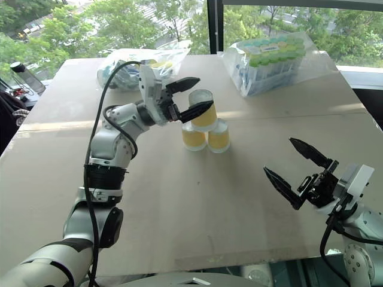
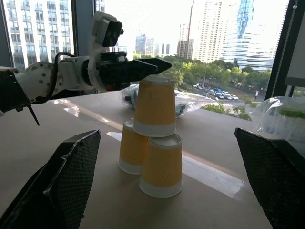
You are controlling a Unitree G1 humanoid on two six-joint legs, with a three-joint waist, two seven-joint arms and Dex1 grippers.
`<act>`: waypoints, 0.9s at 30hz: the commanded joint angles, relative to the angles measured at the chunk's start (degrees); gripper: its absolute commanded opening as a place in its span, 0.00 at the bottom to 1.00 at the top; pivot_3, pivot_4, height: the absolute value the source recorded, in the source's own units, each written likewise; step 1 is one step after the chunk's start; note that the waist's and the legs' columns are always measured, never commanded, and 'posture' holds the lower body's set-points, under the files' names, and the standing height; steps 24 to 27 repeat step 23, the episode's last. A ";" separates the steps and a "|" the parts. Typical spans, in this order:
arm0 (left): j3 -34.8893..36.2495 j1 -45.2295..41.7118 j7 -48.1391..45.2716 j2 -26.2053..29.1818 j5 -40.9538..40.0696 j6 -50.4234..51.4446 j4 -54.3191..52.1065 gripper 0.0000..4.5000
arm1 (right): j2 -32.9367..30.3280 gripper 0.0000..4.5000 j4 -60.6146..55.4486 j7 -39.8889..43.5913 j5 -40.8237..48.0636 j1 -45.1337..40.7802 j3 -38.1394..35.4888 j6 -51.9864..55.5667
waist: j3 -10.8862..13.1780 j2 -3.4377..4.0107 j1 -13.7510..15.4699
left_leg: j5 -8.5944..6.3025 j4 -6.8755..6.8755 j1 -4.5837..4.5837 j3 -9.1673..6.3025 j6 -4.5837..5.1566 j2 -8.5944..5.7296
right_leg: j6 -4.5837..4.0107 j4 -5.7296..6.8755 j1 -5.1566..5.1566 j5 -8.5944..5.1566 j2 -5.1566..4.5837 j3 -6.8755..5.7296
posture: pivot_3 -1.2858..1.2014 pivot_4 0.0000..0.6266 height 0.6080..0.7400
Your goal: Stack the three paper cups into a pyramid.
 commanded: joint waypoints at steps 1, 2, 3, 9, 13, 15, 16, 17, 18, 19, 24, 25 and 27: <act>4.27 1.71 0.53 1.16 -6.31 1.99 -9.97 0.99 | -0.70 1.00 -0.01 1.23 0.89 0.00 -0.05 -0.37 | 0.00 0.00 -0.10 | 0.00 0.00 0.00 0.00 0.00 0.00 | 0.00 0.00 0.00 0.00 0.00 0.01 | 0.52 0.24 1.00; 5.03 2.80 1.22 1.76 -7.44 3.30 -12.30 0.99 | -0.87 1.00 0.47 1.65 0.92 -0.10 0.07 -0.31 | 0.00 0.00 -0.19 | 0.00 0.00 0.00 0.00 0.00 0.00 | 0.00 0.00 0.00 0.00 0.00 0.02 | 0.52 0.24 1.00; 5.82 4.65 1.83 2.94 -8.88 5.41 -15.45 0.99 | -1.08 1.00 1.15 2.12 0.82 -0.27 0.23 -0.25 | 0.00 0.00 -0.28 | 0.00 0.00 0.01 0.01 0.00 0.00 | 0.00 0.00 0.00 0.00 0.00 0.03 | 0.52 0.24 1.00; 12.43 27.84 5.69 12.27 -14.06 16.85 -34.39 0.99 | -2.68 1.00 6.90 5.80 -0.49 0.67 0.09 -1.00 | -0.05 0.09 -0.83 | 0.00 -0.04 0.06 -0.05 0.00 0.01 | 0.00 0.00 -0.01 0.00 0.04 0.07 | 0.52 0.24 1.00; 12.43 52.13 11.83 14.43 -1.06 12.65 -42.54 0.99 | -3.96 1.00 12.03 8.90 -1.91 1.82 1.62 -0.39 | -0.11 0.24 -1.14 | -0.03 -0.21 0.34 0.01 -0.02 -0.03 | -0.01 -0.08 0.01 -0.01 0.04 0.25 | 0.52 0.24 1.00; 10.53 59.15 14.14 13.39 1.55 12.30 -44.67 0.99 | -4.72 1.00 14.41 10.23 -3.36 2.51 2.18 -0.69 | -0.09 0.21 0.25 | -0.04 -0.12 0.23 -0.15 -0.02 -0.04 | -0.08 -0.10 0.00 0.04 0.01 0.21 | 0.52 0.24 1.00; 9.86 61.79 14.68 12.54 2.34 11.30 -45.03 0.99 | -4.98 1.00 15.37 10.92 -3.88 2.69 2.40 -0.96 | -0.10 0.22 0.56 | -0.04 -0.08 0.23 -0.16 -0.02 -0.04 | -0.15 -0.10 0.02 0.09 0.00 0.18 | 0.52 0.24 1.00; 9.21 63.72 15.20 11.89 3.51 9.86 -44.92 0.99 | -5.14 1.00 16.28 11.47 -4.26 2.68 2.65 -1.27 | -0.11 0.29 0.89 | -0.05 -0.09 0.28 -0.15 -0.02 -0.04 | -0.17 -0.13 0.11 0.14 -0.02 0.19 | 0.52 0.24 1.00; 8.76 65.45 16.20 11.06 4.47 9.13 -44.68 0.99 | -5.09 1.00 17.37 11.89 -4.76 2.49 2.95 -1.75 | -0.10 0.32 1.48 | -0.07 -0.09 0.34 -0.11 0.01 -0.04 | -0.16 -0.17 0.18 0.15 -0.04 0.21 | 0.52 0.24 1.00; 8.35 66.85 17.06 10.26 5.62 7.87 -44.28 0.99 | -4.81 1.00 18.68 12.19 -5.37 2.05 3.29 -2.41 | -0.09 0.29 1.76 | -0.09 -0.09 0.42 -0.11 0.04 -0.04 | -0.15 -0.17 0.28 0.15 -0.05 0.19 | 0.52 0.24 1.00; 7.55 69.40 20.12 8.25 9.40 5.08 -44.10 0.99 | -3.46 1.00 22.69 13.13 -6.08 0.53 4.03 -3.91 | -0.09 0.31 1.66 | -0.21 -0.11 0.64 -0.14 0.25 0.01 | -0.16 -0.15 0.49 0.15 0.00 0.17 | 0.52 0.24 1.00; 7.55 69.40 20.12 8.25 9.40 5.08 -44.10 0.99 | -3.46 1.00 22.69 13.13 -6.08 0.53 4.03 -3.91 | -0.09 0.31 1.66 | -0.21 -0.11 0.64 -0.14 0.25 0.01 | -0.16 -0.15 0.49 0.15 0.00 0.17 | 0.52 0.24 1.00; 7.55 69.40 20.12 8.25 9.40 5.08 -44.10 0.99 | -3.46 1.00 22.69 13.13 -6.08 0.53 4.03 -3.91 | -0.09 0.31 1.66 | -0.21 -0.11 0.64 -0.14 0.25 0.01 | -0.16 -0.15 0.49 0.15 0.00 0.17 | 0.52 0.24 1.00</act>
